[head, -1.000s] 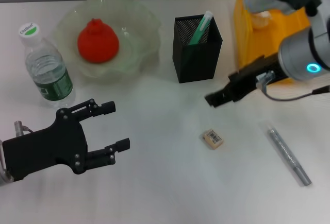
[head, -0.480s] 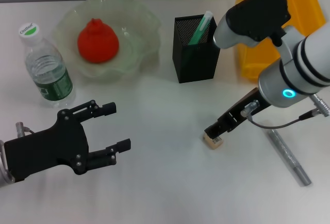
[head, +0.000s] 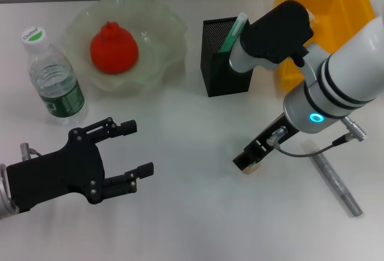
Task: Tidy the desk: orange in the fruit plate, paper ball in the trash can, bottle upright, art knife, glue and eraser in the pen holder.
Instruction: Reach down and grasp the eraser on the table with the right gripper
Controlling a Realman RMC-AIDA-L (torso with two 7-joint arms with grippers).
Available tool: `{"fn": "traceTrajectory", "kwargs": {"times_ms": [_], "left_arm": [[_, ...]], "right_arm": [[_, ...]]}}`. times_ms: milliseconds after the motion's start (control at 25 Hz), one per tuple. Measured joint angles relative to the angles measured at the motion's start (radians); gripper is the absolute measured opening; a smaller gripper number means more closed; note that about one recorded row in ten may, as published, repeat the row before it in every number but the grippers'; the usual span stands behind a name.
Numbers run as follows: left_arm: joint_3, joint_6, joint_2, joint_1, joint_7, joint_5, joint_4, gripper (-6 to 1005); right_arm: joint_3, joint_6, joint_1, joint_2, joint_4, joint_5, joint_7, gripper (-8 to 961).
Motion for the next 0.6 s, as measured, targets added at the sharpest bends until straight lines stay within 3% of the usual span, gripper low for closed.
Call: {"fn": "traceTrajectory", "kwargs": {"times_ms": [360,600], "left_arm": [[0.0,-0.006,0.0,-0.003,0.0,0.0,0.0,783],[0.0,-0.01,0.0,-0.003,0.0,0.0,0.0,783]], "right_arm": [[-0.027,0.016,0.035,0.0,0.064,0.018,0.001,620],[-0.029,0.016,0.036,0.0,0.074,0.02,0.003,404]]}}
